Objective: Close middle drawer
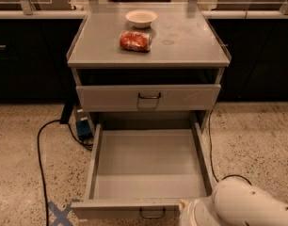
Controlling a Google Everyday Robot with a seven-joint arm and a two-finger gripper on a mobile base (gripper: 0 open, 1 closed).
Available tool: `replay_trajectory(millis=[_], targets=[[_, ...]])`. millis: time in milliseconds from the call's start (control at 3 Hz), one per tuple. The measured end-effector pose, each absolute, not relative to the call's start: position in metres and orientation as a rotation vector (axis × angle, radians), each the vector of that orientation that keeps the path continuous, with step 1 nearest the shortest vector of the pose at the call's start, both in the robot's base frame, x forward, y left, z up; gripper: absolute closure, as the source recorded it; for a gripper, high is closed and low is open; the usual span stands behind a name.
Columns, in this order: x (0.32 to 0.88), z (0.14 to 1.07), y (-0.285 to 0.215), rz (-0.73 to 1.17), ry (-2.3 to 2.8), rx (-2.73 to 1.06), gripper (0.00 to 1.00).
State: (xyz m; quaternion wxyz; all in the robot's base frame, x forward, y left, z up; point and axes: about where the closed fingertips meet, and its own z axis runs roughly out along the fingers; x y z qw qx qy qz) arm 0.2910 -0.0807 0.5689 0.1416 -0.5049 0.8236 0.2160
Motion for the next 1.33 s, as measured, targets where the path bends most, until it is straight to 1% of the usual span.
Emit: replay_trajectory(millis=[333,667,1000,1333], targets=[[0.261,0.508,-0.066,0.715,2.437,-1.448,0.0],[0.243,0.461,-0.053,0.781,2.487,-1.422,0.0],[0.247,0.433,-0.047,0.86,2.49,-1.322,0.0],[0.274,0.422,-0.059,0.884,2.461,-1.154,0.0]])
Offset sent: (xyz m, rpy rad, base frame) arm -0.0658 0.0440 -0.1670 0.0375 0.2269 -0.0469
